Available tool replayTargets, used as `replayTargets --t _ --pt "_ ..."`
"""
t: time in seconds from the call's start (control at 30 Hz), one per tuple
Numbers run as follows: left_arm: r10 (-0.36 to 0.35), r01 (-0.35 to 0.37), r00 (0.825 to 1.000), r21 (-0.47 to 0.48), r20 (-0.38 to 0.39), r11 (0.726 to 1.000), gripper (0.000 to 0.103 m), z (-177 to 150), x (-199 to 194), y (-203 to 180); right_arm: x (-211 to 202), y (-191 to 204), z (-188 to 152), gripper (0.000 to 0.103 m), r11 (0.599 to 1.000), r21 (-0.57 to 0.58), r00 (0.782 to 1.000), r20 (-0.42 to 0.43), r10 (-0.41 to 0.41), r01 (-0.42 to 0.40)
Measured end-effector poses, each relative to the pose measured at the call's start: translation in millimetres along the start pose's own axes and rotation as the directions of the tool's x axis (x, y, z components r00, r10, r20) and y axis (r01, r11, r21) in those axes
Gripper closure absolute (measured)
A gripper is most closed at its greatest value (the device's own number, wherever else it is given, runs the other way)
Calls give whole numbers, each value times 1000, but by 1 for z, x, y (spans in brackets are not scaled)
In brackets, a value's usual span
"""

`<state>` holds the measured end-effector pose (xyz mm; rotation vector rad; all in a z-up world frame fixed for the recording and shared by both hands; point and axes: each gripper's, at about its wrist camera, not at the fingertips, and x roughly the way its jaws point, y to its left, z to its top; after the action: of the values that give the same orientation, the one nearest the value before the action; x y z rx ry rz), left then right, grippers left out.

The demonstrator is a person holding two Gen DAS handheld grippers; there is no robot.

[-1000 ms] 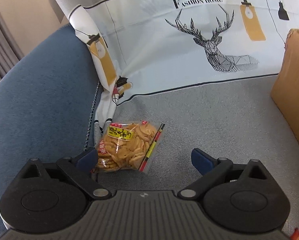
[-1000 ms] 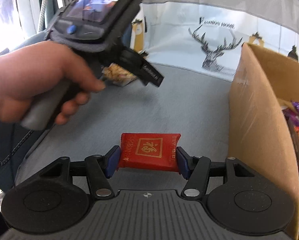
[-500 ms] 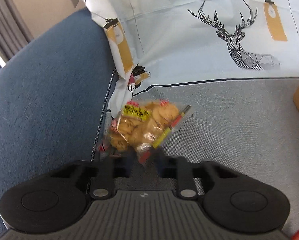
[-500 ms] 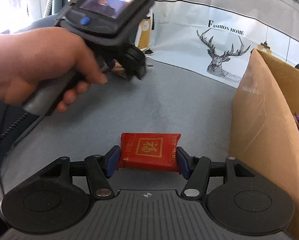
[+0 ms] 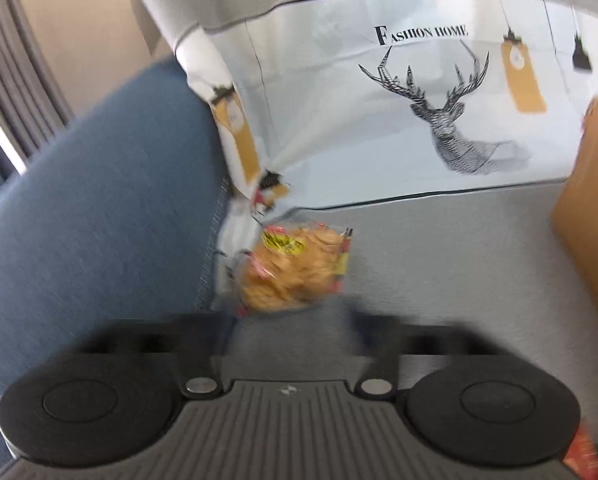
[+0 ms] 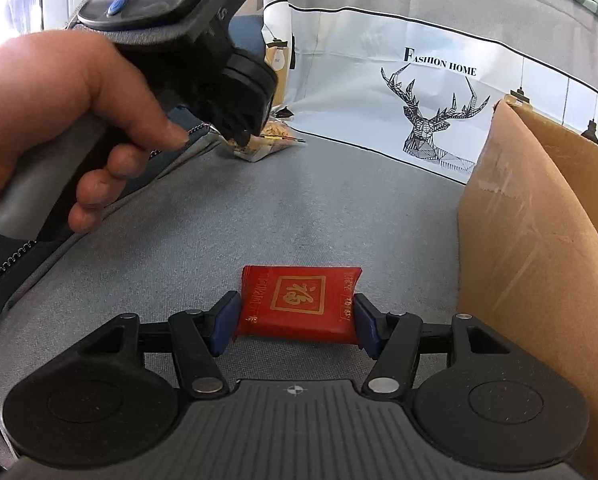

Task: Organize snacks
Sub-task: 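Grasp the clear cracker bag with the left gripper while the right holds the red packet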

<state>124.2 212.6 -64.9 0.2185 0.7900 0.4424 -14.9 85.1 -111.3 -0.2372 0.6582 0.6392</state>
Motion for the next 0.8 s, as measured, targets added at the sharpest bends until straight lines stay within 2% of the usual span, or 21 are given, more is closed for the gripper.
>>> replayTargets --t 0.07,0.13,0.27,0.33,0.4,0.53,0.6,0.67,0.8 --pt "23 -24 999 45 26 999 6 -1 5 -6 -1 1 -1 40 1000 0 1000 -1 -1 1" --pt "14 -15 1000 56 21 998 6 0 12 -10 1 -1 -1 40 1000 6 1000 -7 -1 1" --pt "42 -44 999 73 25 996 9 1 26 -19 5 -2 -2 40 1000 17 1000 -26 -1 1" --pt "56 -57 998 65 18 996 17 2 34 -19 7 -2 -3 40 1000 18 999 -35 1 -1" --pt "55 -54 998 54 -12 997 34 2 42 -18 9 -1 -4 40 1000 12 999 -39 4 -4" --pt "34 -34 999 7 -32 999 39 1 47 -8 11 -1 -4 40 1000 11 999 -40 8 -8" --pt "26 -26 999 -14 -30 1000 47 2 44 -5 12 -2 -4 40 1000 12 999 -35 12 -11" --pt "9 -11 999 -48 -33 999 51 4 40 -1 13 -2 -4 40 1000 9 999 -33 11 -11" --pt "-19 17 1000 -87 -22 996 53 11 25 2 12 -3 -6 40 1000 6 1000 -26 15 -15"
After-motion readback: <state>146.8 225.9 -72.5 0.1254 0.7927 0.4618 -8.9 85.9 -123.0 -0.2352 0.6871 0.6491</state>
